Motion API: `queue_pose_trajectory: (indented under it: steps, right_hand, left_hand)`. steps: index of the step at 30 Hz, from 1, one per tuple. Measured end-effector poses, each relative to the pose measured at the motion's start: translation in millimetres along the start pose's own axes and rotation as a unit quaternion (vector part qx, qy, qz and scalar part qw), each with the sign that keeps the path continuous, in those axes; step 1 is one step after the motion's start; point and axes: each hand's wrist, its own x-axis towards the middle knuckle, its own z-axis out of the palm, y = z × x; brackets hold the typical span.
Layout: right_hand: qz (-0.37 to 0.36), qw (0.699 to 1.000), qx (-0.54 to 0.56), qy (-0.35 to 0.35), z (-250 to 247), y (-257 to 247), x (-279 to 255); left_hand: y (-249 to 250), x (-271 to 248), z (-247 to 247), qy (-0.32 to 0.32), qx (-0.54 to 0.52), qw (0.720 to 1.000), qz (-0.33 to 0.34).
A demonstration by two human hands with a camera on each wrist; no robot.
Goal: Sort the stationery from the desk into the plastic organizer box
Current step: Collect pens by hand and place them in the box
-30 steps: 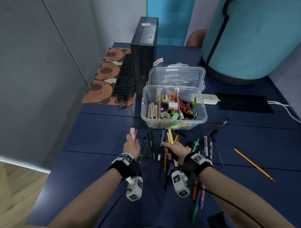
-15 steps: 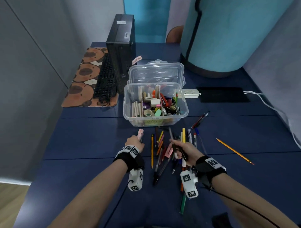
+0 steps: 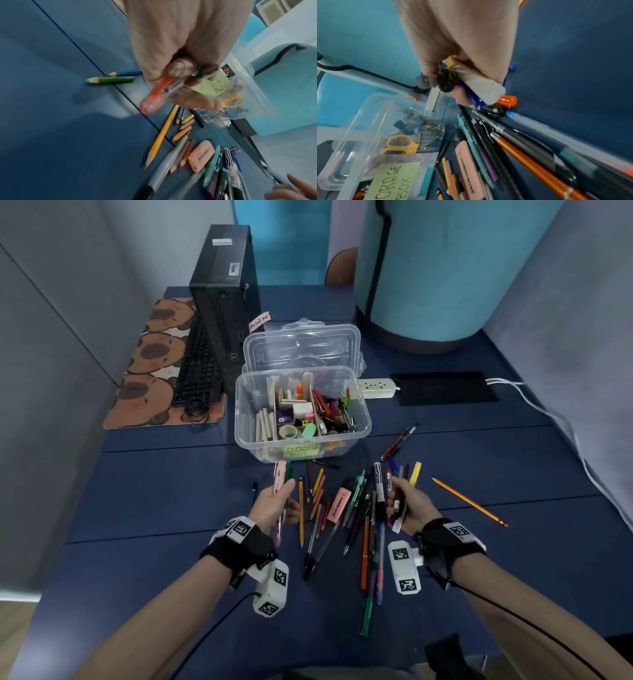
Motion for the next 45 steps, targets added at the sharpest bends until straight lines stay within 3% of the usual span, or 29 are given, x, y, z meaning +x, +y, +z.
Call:
queue_pose_trajectory:
  steps: [5,10,13,16,21,26,32,34,37,39,45]
  right_hand:
    - [0.009,0.996,0.089,-0.008,-10.5,-2.5,-13.7]
    - [-0.042,0.993,-0.09,0.064,-36.1,-0.9,-0.3]
    - [-0.082,0.953,-0.275,0.092,-37.9,6.3,7.5]
    - [-0.099,0.887,-0.439,0.1,-23.3,6.3,12.7]
    - [-0.092,0.8,-0.584,0.097,0.1,0.9,21.1]
    - [-0.046,0.816,-0.574,0.047,6.8,2.3,36.9]
    - [-0.072,0.761,-0.642,0.06,-1.0,2.4,34.9]
    - [-0.079,0.782,-0.616,0.042,-10.4,0.3,34.8]
    - [-0.074,0.866,-0.495,0.004,-27.4,-5.3,31.1]
    - [-0.06,0.904,-0.423,-0.012,-36.5,-9.2,26.9]
    - [-0.022,0.965,-0.262,-0.02,-50.6,-15.2,13.3]
  left_hand:
    - [-5.7,-5.7,11.6,-0.029,-0.039,0.999,0.006]
    - [-14.5,4.8,27.8,0.047,0.047,0.998,0.017]
    - [-17.6,9.4,45.9,0.057,0.146,0.987,0.027]
    - [-18.9,6.9,64.5,0.033,0.282,0.958,0.024]
    - [-23.6,-3.0,79.3,0.031,0.347,0.937,0.027]
    - [-28.5,-5.1,87.2,0.057,0.387,0.92,0.039]
    - [-22.4,-0.4,110.4,0.083,0.451,0.885,0.087]
    - [-19.9,1.9,117.6,0.09,0.461,0.879,0.086]
    - [-16.5,7.0,124.1,0.1,0.466,0.876,0.071]
    - [-16.4,11.5,127.6,0.106,0.478,0.869,0.073]
    - [-11.3,22.4,142.9,0.115,0.513,0.848,0.068]
